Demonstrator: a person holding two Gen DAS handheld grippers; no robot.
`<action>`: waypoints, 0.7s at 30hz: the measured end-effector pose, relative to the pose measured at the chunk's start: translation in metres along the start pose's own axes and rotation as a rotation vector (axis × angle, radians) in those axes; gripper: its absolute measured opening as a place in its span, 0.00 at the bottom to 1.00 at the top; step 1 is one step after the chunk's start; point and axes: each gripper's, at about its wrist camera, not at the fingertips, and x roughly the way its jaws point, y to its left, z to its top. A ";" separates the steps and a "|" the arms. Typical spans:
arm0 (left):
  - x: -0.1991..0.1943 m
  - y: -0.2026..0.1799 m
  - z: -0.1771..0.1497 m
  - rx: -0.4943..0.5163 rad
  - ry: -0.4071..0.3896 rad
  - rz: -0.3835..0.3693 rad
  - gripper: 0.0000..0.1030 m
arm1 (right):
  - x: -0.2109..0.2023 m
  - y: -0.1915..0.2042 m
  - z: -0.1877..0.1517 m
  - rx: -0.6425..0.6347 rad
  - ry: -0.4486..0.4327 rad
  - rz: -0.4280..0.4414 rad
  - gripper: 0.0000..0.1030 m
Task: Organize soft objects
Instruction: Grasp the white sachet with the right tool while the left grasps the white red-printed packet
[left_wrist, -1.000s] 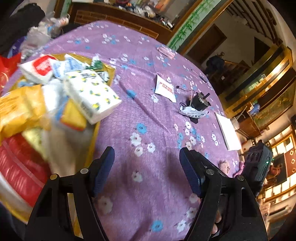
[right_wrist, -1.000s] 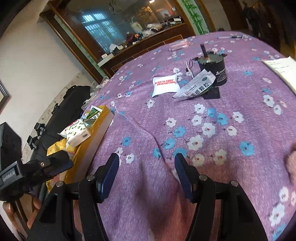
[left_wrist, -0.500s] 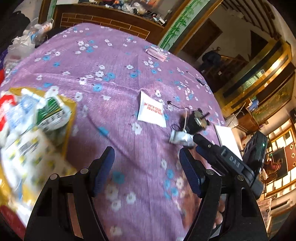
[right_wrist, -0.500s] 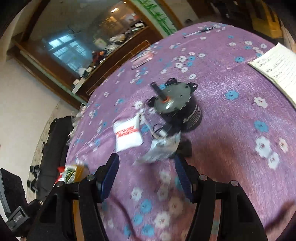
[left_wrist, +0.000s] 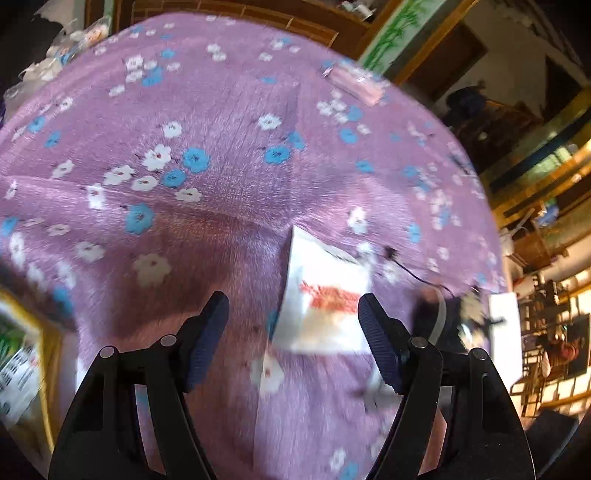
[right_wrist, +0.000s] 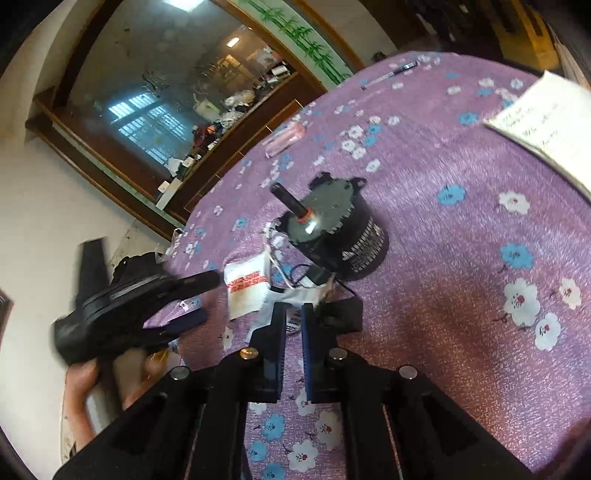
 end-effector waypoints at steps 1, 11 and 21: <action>0.007 -0.002 0.003 0.004 0.012 -0.013 0.71 | -0.001 0.001 0.000 -0.007 -0.004 -0.002 0.05; -0.014 -0.011 -0.017 0.090 -0.038 -0.007 0.06 | 0.006 -0.018 0.002 0.138 0.042 0.128 0.36; -0.077 0.033 -0.085 0.008 -0.014 -0.205 0.03 | 0.018 0.011 0.003 0.003 0.034 0.046 0.62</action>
